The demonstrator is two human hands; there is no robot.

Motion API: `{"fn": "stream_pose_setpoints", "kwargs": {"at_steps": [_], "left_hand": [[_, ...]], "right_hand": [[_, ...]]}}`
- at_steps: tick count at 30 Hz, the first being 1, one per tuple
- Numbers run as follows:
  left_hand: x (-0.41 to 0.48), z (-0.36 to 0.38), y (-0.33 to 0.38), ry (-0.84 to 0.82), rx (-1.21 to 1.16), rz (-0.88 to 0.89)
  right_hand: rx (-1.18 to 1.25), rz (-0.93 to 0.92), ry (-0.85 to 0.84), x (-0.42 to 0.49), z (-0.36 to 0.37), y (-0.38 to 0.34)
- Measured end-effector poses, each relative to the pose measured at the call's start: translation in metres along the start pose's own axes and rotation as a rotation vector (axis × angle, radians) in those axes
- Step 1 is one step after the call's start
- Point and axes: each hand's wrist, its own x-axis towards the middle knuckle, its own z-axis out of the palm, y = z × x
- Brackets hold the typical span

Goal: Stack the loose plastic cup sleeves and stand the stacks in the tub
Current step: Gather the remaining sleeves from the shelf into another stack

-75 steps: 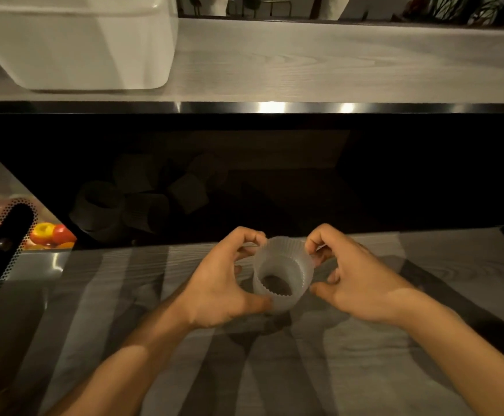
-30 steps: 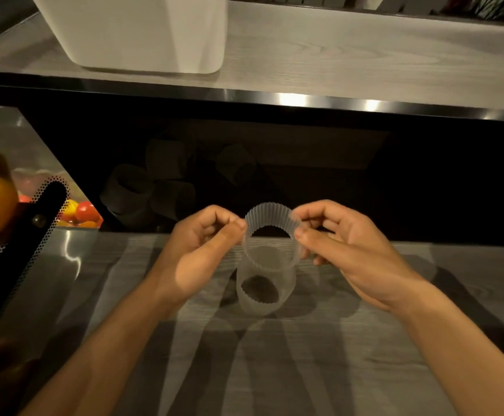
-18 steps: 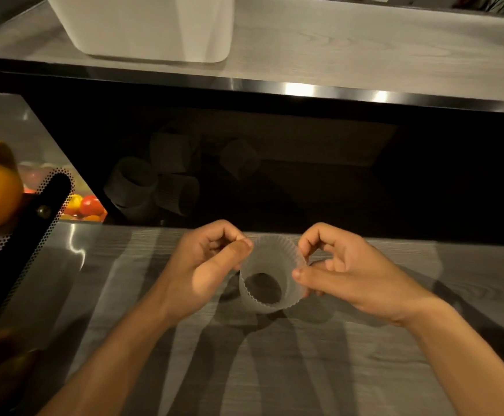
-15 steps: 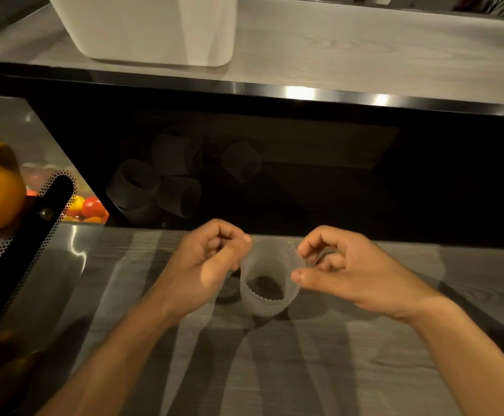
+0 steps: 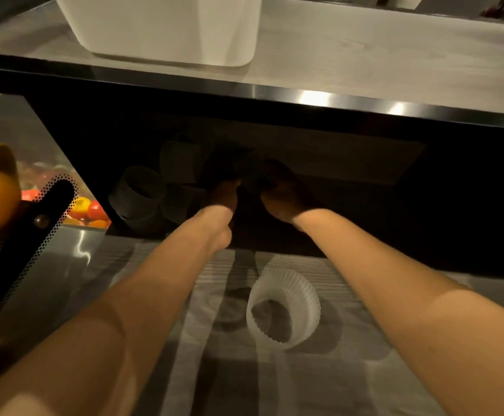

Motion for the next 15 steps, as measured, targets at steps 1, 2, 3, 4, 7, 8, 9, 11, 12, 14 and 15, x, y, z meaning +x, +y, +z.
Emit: {"fn": "stream_pose_setpoints", "kwargs": {"at_steps": [1, 2, 3, 4, 7, 8, 9, 11, 12, 14, 15], "left_hand": [[0.006, 0.0, 0.001, 0.006, 0.002, 0.004], [0.012, -0.001, 0.001, 0.011, 0.009, -0.002], [0.02, -0.003, 0.0, 0.007, 0.021, -0.013], [0.026, -0.004, 0.0, -0.002, 0.019, -0.02], [0.027, -0.004, -0.001, -0.017, -0.032, -0.015], [0.027, -0.004, -0.001, -0.015, -0.047, -0.003], [0.022, -0.003, -0.002, -0.005, -0.051, 0.014], [0.01, -0.001, -0.003, 0.026, -0.047, 0.072], [0.003, -0.002, -0.004, 0.042, -0.061, 0.11], [-0.019, -0.01, -0.006, 0.095, -0.145, 0.132], [-0.033, -0.015, -0.005, 0.09, -0.158, 0.142]], "right_hand": [[0.01, -0.01, 0.009, 0.009, 0.001, 0.0], [0.016, -0.003, 0.015, 0.018, 0.003, 0.002], [0.029, 0.008, 0.015, 0.024, 0.005, 0.004], [0.059, 0.017, 0.013, 0.029, 0.007, 0.006], [0.163, 0.035, 0.042, 0.032, 0.014, 0.014], [0.207, 0.039, 0.063, 0.03, 0.014, 0.016], [0.272, 0.039, 0.096, 0.028, 0.013, 0.018], [0.417, 0.052, 0.19, 0.019, 0.007, 0.019], [0.469, 0.057, 0.235, 0.013, 0.003, 0.018], [0.552, 0.037, 0.276, -0.009, -0.005, 0.012], [0.619, 0.007, 0.261, -0.022, -0.01, 0.01]]}}
